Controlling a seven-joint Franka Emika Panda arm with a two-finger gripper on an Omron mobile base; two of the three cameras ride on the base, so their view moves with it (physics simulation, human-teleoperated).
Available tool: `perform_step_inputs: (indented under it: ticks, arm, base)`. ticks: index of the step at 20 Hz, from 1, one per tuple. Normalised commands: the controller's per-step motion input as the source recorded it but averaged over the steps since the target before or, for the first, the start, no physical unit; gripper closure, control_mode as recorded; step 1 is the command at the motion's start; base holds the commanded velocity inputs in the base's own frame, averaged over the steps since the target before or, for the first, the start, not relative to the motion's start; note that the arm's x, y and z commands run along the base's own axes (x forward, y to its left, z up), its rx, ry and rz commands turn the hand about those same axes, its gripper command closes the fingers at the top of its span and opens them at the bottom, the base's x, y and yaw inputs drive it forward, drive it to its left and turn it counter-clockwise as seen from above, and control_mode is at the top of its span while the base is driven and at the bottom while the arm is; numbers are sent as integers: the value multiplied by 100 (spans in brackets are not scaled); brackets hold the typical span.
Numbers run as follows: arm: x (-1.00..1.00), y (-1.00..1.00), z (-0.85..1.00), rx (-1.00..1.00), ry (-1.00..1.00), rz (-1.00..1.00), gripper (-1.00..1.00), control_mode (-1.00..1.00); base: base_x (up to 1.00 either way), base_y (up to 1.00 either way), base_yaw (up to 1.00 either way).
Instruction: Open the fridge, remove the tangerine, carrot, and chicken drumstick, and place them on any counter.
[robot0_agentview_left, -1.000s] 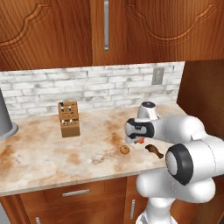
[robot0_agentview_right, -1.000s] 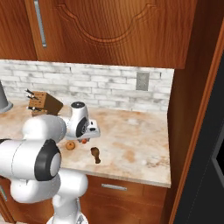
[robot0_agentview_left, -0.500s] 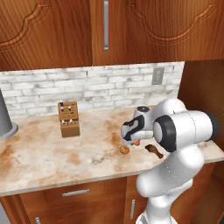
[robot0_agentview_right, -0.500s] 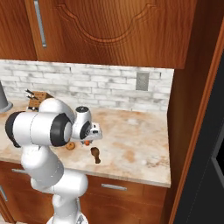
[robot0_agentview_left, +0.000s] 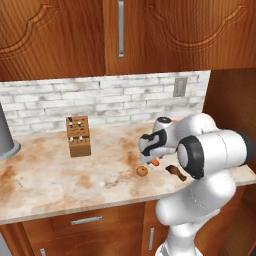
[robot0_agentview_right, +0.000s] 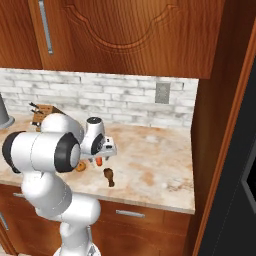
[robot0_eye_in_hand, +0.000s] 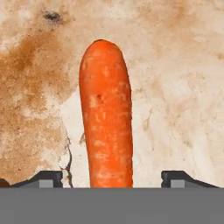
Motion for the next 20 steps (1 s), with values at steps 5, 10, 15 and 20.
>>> perform_step_inputs:
  ticks: [5, 10, 15, 20]
  arm:
    - [-34, 0, 51, 0, -8, 0, -100, -100]
    - [-31, 0, 88, 3, -1, -1, -100, -100]
    - [-39, 0, 99, 4, 0, -2, -100, -100]
    - [-58, 0, 85, 4, 0, -2, -100, -100]
  base:
    - [0, 0, 0]
    - [0, 0, 0]
    - [0, 0, 0]
    - [0, 0, 0]
